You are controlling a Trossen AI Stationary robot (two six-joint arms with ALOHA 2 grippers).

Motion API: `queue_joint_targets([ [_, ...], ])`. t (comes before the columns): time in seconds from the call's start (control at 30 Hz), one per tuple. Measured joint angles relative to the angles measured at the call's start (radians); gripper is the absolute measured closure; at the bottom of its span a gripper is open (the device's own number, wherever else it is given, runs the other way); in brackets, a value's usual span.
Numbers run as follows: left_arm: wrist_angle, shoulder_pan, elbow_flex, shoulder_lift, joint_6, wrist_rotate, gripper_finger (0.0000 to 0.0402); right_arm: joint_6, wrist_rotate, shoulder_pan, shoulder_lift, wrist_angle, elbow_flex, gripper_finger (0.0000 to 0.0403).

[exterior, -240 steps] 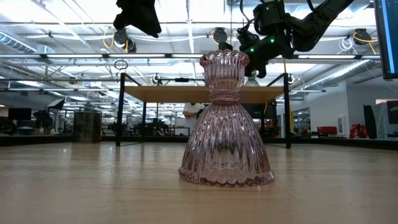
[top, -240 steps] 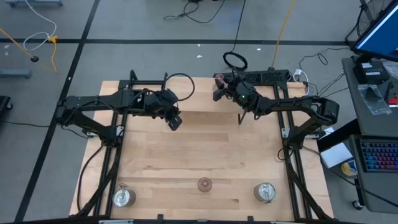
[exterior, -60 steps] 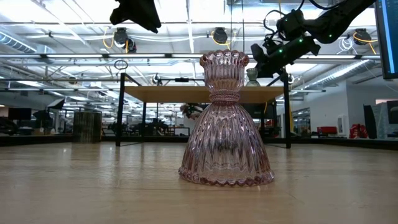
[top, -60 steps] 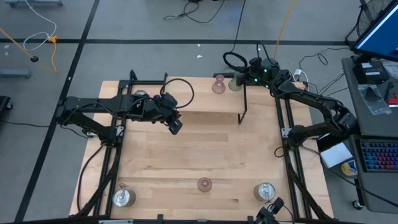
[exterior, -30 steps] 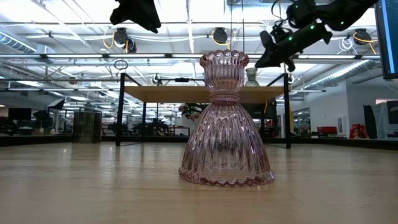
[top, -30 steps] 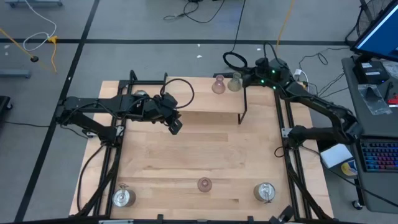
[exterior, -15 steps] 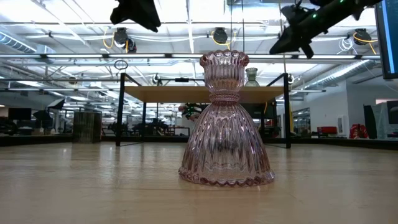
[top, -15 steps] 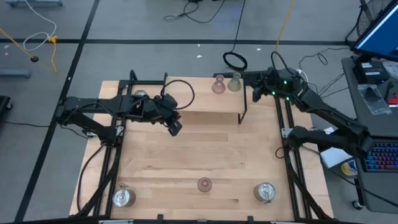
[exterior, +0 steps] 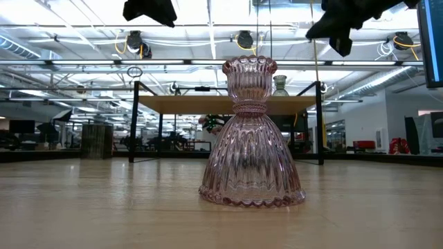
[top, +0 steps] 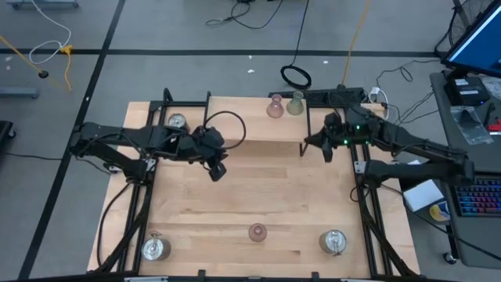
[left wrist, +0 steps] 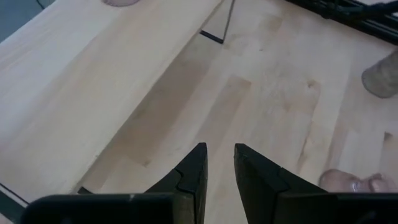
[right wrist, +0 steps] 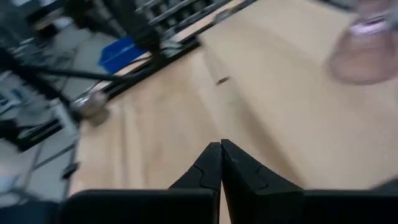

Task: Pick & Place candle stick holders
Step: Put the pink candle holder on the shelf

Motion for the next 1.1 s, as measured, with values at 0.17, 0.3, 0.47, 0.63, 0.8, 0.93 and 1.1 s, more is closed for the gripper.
queue_joint_targets([
  [0.17,0.0,-0.038,0.0,0.0,0.005,0.0,0.0321,0.063,0.003,0.139,0.003,0.002,0.0,0.0403],
  [0.3,0.001,-0.067,0.0,0.0,0.0,-0.003,0.0321,0.099,0.004,0.249,0.018,0.025,0.0,0.0403],
  [0.47,0.042,-0.106,0.0,0.0,-0.062,-0.004,0.0321,0.091,0.003,0.371,0.054,0.116,0.0,0.0403],
  [0.63,0.156,-0.162,0.0,0.029,-0.109,-0.036,0.0321,0.069,0.003,0.471,0.103,0.208,0.0,0.0403],
  [0.8,0.237,-0.206,0.0,0.077,-0.163,-0.056,0.0321,0.052,0.0,0.574,0.157,0.277,0.0,0.0403],
  [0.93,0.234,-0.238,0.0,0.113,-0.232,-0.065,0.0321,0.031,0.001,0.636,0.205,0.31,0.0,0.0403],
  [1.1,0.225,-0.29,0.0,0.153,-0.266,-0.139,0.0321,0.001,0.003,0.683,0.271,0.317,0.0,0.0403],
])
